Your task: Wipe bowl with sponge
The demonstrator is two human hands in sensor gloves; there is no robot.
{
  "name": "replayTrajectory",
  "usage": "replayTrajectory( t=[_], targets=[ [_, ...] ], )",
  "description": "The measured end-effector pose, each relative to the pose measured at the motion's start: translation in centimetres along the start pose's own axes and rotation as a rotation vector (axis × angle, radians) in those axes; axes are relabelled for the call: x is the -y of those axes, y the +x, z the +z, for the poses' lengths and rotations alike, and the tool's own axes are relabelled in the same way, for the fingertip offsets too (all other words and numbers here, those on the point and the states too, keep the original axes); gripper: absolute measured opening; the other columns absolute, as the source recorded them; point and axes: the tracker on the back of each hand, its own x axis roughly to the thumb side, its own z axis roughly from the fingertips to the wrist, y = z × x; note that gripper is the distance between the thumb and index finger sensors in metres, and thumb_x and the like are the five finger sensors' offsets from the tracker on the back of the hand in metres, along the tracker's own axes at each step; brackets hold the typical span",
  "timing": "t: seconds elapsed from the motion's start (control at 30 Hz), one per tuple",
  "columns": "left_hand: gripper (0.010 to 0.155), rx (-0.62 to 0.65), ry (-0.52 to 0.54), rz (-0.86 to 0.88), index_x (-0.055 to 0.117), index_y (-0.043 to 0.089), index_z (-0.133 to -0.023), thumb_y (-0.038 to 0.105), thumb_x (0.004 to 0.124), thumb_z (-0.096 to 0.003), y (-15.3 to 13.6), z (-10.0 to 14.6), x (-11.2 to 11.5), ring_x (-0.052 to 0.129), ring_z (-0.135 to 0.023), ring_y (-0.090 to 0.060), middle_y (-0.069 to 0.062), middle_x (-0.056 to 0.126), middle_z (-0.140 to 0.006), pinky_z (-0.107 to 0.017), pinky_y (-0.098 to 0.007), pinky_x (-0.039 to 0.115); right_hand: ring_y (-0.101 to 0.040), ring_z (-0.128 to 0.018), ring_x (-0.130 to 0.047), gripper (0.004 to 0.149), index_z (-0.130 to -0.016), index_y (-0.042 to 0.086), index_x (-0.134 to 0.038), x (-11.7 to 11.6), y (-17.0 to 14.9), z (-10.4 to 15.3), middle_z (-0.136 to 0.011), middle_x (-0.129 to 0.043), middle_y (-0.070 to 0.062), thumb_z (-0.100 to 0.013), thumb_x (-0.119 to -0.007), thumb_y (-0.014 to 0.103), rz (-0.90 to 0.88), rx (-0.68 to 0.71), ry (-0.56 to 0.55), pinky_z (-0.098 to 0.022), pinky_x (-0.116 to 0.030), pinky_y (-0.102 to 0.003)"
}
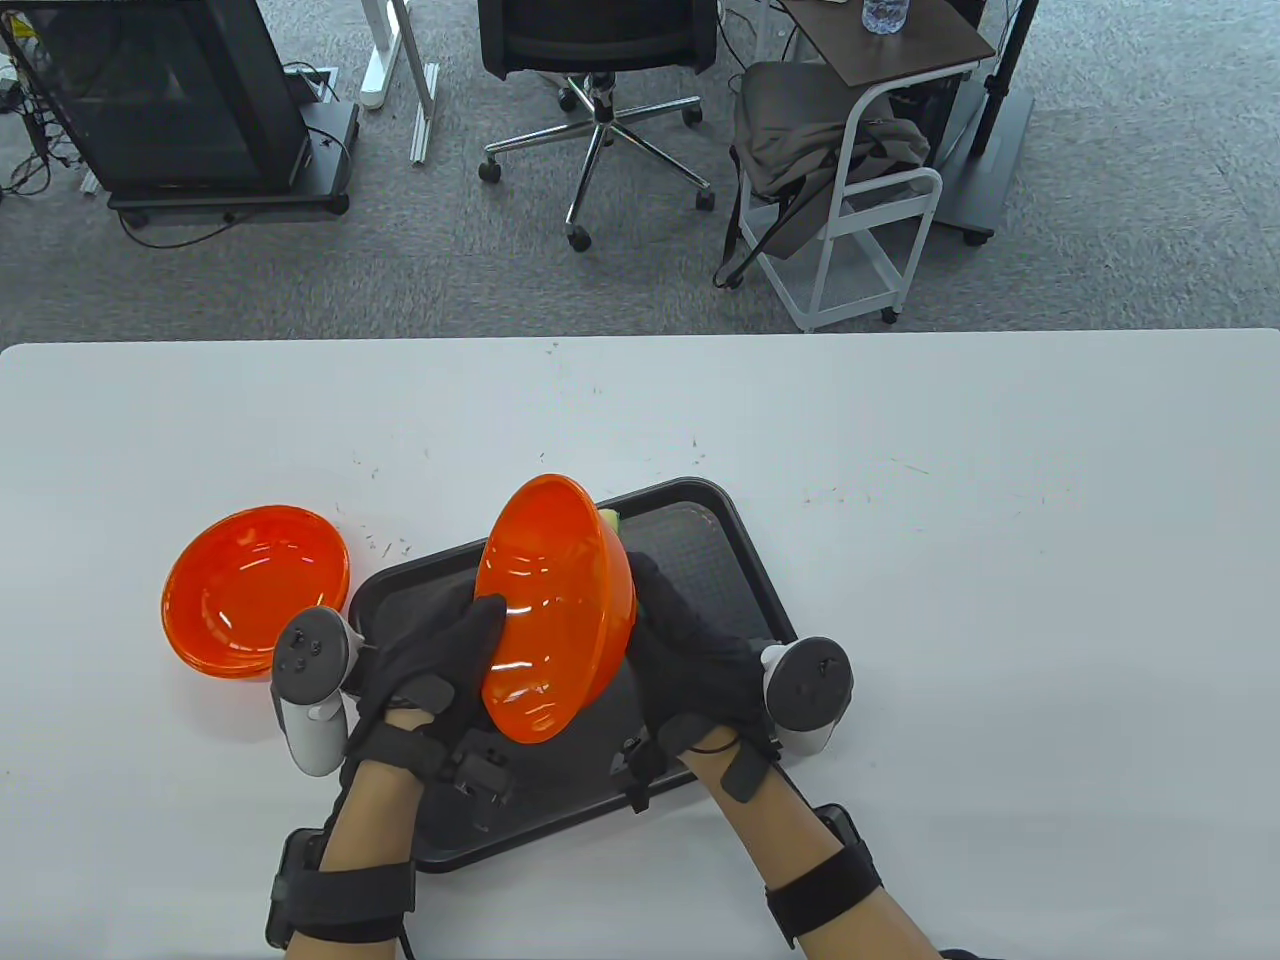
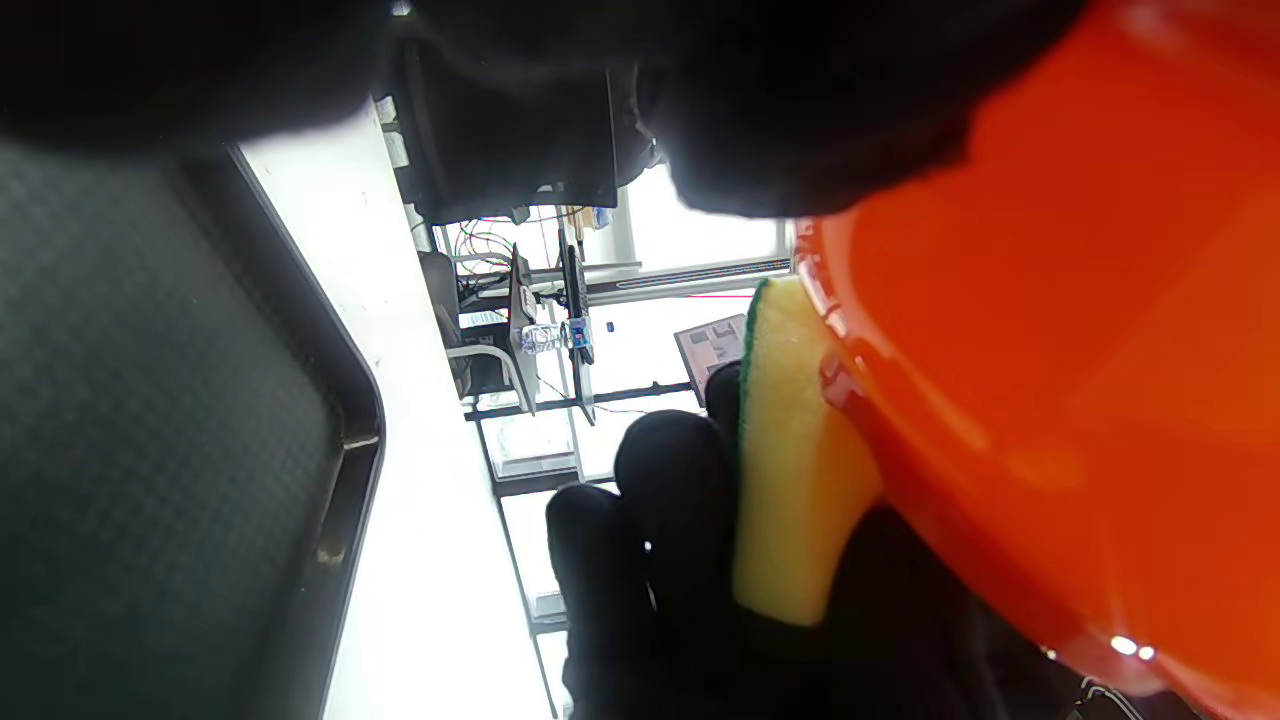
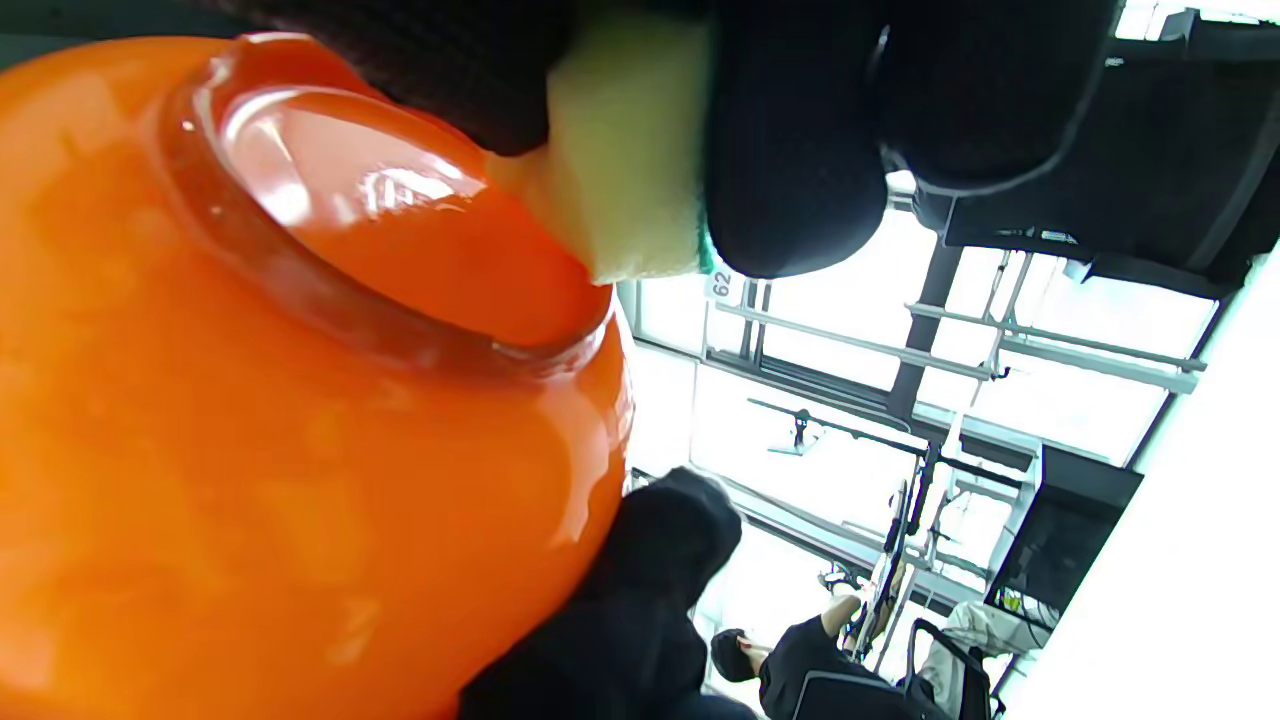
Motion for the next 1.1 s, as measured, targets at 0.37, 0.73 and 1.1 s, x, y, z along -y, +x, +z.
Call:
replayTrajectory(
  t=[0.37, 0.73, 1.1],
  targets=[
    [0.053, 0.071, 0.178, -0.039, 0.073, 0.008, -0.088, 0.049, 0.075, -0.0545, 0.9, 0.7, -2.1, 0.091, 0.002, -0.003, 0.009, 0.097, -0.03, -0.007, -0.029, 0.091, -0.037, -0.066, -0.094, 0.048, -0.096, 0.009, -0.06, -2.6, -0.4, 0.2, -0.089, -0.084, -0.024, -0.055, -0.075, 0.029, -0.031, -0.048, 0.237, -0.048, -0.076, -0.057],
    [0.053, 0.016, 0.367, -0.356, 0.075, 0.008, -0.087, 0.049, 0.077, -0.0535, 1.2, 1.5, -4.9, 0.091, 0.003, -0.004, 0.009, 0.098, -0.028, -0.006, -0.03, 0.09, -0.037, -0.061, -0.096, 0.049, -0.094, 0.003, -0.06, -2.3, -1.4, 0.4, -0.084, -0.085, -0.028, -0.055, -0.076, 0.029, -0.043, -0.14, 0.196, -0.045, -0.077, -0.056],
    [0.053, 0.004, 0.454, -0.53, 0.077, 0.008, -0.086, 0.048, 0.078, -0.0525, 1.6, 1.9, -6.2, 0.091, 0.005, -0.004, 0.008, 0.098, -0.027, -0.005, -0.03, 0.09, -0.037, -0.059, -0.097, 0.05, -0.092, 0.0, -0.059, -2.1, -1.4, 0.5, -0.082, -0.086, -0.03, -0.055, -0.076, 0.029, -0.026, -0.165, 0.184, -0.044, -0.078, -0.056]
  ],
)
